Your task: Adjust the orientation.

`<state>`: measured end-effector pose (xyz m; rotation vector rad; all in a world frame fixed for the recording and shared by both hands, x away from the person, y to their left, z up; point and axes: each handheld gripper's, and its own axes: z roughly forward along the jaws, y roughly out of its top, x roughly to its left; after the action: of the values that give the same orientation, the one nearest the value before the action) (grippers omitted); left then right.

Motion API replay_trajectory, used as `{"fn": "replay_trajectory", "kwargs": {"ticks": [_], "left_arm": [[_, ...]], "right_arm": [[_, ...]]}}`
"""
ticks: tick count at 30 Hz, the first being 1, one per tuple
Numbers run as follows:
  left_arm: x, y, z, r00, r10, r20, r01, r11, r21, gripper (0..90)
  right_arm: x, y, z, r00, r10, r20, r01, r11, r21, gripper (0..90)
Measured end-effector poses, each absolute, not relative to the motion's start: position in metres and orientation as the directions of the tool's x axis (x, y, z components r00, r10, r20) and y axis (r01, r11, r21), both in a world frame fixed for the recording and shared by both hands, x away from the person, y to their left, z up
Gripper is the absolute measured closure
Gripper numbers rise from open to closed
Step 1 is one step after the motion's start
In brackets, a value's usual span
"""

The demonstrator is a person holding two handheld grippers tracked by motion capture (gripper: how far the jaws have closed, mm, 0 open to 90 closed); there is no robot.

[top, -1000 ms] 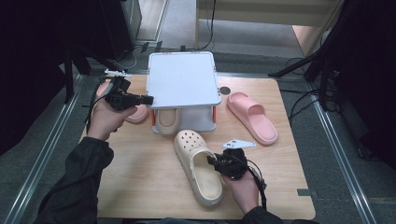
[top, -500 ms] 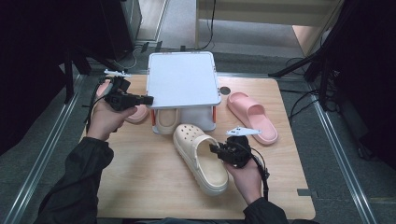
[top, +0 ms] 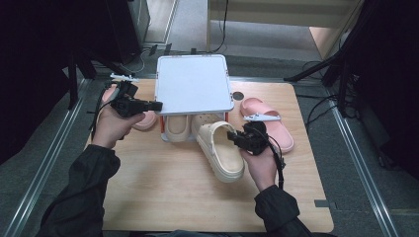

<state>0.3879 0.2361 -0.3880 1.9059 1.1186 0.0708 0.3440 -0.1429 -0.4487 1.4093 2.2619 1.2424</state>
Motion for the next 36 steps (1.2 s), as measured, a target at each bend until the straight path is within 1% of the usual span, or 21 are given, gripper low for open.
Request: {"fn": "replay_trajectory", "kwargs": {"ticks": [4, 7, 10, 15, 20, 23, 24, 25, 30, 36], "left_arm": [[0.388, 0.237, -0.388, 0.592, 0.720, -0.363, 0.670, -0.190, 0.717, 87.5], [0.388, 0.237, -0.388, 0.594, 0.717, -0.365, 0.670, -0.189, 0.718, 87.5], [0.388, 0.237, -0.389, 0.595, 0.715, -0.367, 0.669, -0.187, 0.719, 87.5], [0.388, 0.237, -0.389, 0.594, 0.716, -0.366, 0.669, -0.187, 0.719, 87.5], [0.388, 0.237, -0.389, 0.594, 0.716, -0.367, 0.669, -0.187, 0.720, 87.4], [0.388, 0.238, -0.389, 0.597, 0.713, -0.367, 0.667, -0.187, 0.722, 86.9], [0.388, 0.238, -0.389, 0.599, 0.713, -0.366, 0.664, -0.187, 0.724, 86.7], [0.388, 0.238, -0.389, 0.598, 0.712, -0.367, 0.665, -0.185, 0.724, 86.8], [0.388, 0.237, -0.389, 0.597, 0.714, -0.366, 0.665, -0.185, 0.724, 86.7], [0.388, 0.238, -0.389, 0.598, 0.713, -0.365, 0.665, -0.187, 0.723, 86.7]], "right_arm": [[0.358, -0.136, -0.456, -0.489, 0.834, 0.255, 0.666, 0.169, 0.726, 77.2], [0.365, -0.129, -0.465, -0.470, 0.851, 0.235, 0.673, 0.173, 0.719, 77.0], [0.367, -0.123, -0.472, -0.458, 0.862, 0.216, 0.674, 0.179, 0.716, 76.5], [0.370, -0.116, -0.477, -0.447, 0.863, 0.235, 0.682, 0.160, 0.713, 74.7], [0.371, -0.112, -0.479, -0.465, 0.855, 0.230, 0.679, 0.177, 0.712, 71.1], [0.372, -0.115, -0.479, -0.473, 0.841, 0.262, 0.692, 0.171, 0.701, 65.8], [0.371, -0.115, -0.478, -0.475, 0.840, 0.263, 0.692, 0.172, 0.701, 62.7], [0.371, -0.115, -0.478, -0.480, 0.839, 0.256, 0.690, 0.180, 0.701, 61.8], [0.362, -0.117, -0.469, -0.509, 0.824, 0.247, 0.666, 0.196, 0.720, 58.7], [0.347, -0.124, -0.456, -0.542, 0.804, 0.244, 0.643, 0.210, 0.737, 58.6]]}}
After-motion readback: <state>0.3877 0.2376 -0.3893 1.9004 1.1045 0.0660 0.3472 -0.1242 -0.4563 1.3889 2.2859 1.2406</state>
